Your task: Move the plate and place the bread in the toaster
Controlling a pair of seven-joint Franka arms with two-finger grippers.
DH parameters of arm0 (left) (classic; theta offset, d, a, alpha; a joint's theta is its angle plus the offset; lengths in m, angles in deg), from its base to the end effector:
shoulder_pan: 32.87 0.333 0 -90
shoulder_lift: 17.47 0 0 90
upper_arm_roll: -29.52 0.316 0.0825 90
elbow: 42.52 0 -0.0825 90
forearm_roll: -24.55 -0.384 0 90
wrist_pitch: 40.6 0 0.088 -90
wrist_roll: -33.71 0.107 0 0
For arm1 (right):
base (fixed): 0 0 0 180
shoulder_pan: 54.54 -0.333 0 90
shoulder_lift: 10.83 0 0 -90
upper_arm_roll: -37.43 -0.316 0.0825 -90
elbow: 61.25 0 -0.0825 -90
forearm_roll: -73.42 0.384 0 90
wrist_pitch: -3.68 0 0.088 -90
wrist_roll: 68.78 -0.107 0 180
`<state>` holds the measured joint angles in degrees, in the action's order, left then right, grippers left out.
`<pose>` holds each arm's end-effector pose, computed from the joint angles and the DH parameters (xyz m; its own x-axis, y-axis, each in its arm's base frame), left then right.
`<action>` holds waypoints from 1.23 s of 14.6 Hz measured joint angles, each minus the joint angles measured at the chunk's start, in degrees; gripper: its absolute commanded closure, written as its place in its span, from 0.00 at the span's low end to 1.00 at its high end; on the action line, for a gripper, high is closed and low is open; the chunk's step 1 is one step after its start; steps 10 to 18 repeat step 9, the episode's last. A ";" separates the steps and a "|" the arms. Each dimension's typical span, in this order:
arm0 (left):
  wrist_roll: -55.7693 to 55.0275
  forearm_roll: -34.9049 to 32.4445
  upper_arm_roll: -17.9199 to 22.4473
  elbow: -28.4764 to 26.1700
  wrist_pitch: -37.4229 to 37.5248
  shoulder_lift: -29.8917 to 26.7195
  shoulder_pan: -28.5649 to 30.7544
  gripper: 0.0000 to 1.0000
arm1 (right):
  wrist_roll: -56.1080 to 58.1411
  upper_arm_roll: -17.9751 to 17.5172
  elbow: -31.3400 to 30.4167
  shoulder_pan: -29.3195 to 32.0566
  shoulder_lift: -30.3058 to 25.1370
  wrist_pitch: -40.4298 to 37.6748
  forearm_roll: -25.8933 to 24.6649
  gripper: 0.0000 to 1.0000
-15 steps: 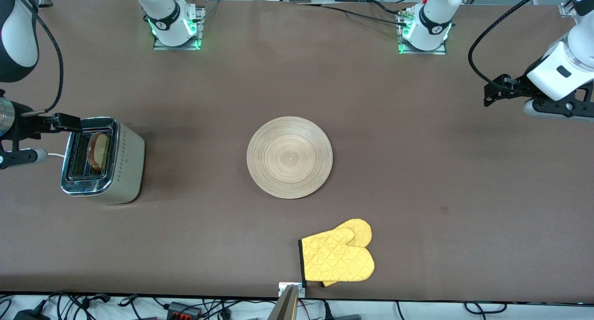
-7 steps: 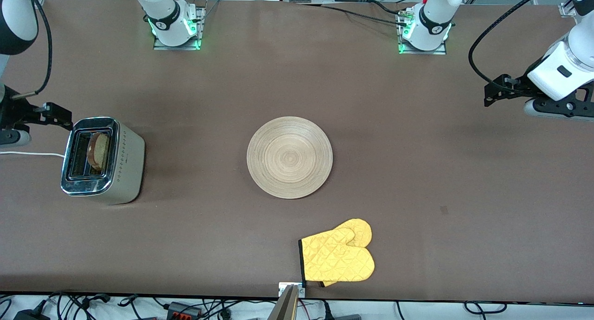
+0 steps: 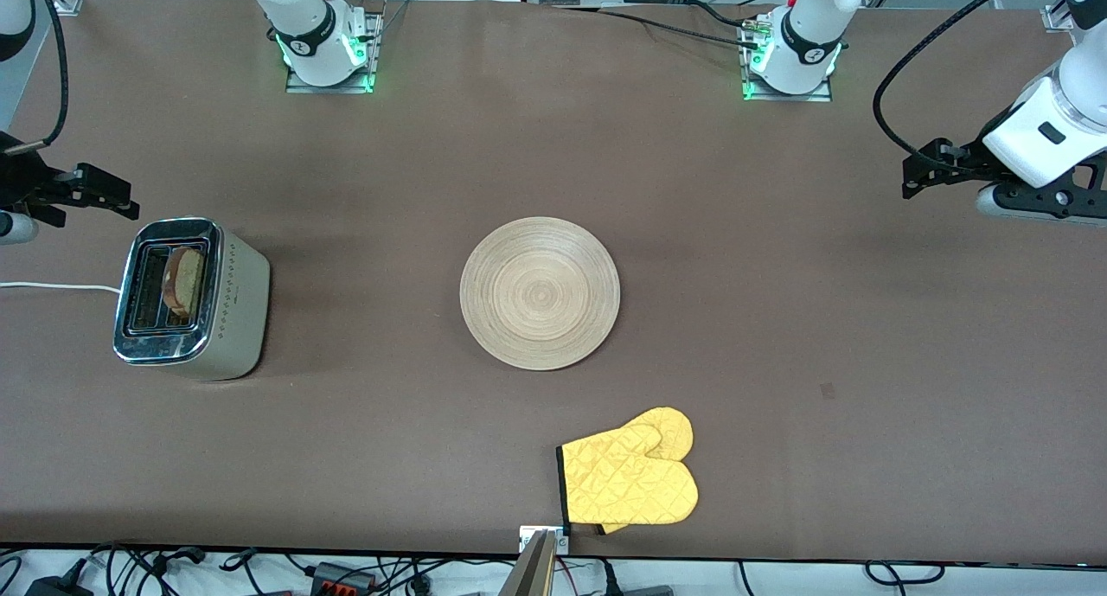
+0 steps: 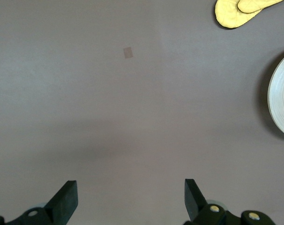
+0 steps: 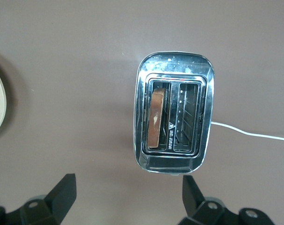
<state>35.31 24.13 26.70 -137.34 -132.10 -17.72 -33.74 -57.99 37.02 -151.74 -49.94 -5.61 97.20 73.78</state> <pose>0.5515 -0.0349 0.5894 0.9943 -0.0923 -0.0538 -0.0927 -0.9957 -0.0060 0.5835 -0.0423 0.5738 0.9928 0.1146 -0.0362 0.1142 -0.9934 -0.0139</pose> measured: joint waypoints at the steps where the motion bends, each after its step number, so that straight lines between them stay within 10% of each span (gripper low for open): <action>1: 0.00 0.00 0.00 0.00 0.00 0.00 0.00 0.00 | 0.00 0.00 -0.12 0.00 -0.16 -0.01 0.03 0.00; 18: 0.00 0.00 0.00 0.01 0.00 0.00 0.00 0.00 | 0.00 0.02 0.19 0.00 -0.40 -0.99 0.04 0.00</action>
